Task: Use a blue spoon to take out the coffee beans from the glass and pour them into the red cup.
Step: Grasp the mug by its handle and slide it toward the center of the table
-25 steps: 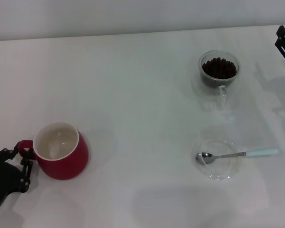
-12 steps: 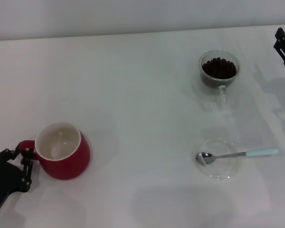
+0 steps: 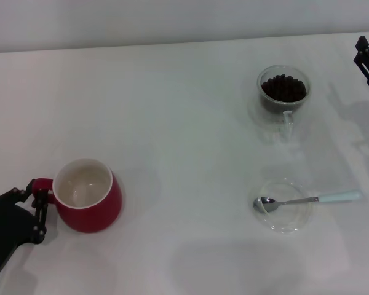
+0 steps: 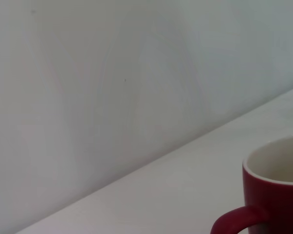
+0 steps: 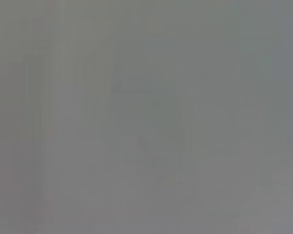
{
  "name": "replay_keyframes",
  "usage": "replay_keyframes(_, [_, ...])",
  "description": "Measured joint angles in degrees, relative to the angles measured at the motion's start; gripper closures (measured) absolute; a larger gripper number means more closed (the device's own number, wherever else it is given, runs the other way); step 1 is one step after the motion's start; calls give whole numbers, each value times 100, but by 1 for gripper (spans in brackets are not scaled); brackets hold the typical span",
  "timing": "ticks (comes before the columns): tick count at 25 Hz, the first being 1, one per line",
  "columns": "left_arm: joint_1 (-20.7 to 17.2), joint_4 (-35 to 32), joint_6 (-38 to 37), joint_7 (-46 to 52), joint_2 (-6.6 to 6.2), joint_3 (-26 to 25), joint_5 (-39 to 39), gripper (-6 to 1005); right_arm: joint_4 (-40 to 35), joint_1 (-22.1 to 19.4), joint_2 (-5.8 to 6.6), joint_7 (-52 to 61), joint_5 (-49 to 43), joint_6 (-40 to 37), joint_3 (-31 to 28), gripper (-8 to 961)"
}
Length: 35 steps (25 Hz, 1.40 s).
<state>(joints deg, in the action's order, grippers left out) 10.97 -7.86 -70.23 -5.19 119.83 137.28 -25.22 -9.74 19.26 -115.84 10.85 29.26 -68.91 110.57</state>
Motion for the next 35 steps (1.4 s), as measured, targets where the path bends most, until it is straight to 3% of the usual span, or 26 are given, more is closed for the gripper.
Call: replay_keyframes(35, [107,-520,587,0,46,71,-8,874,-2,58,0,-14,0,-120,0,129])
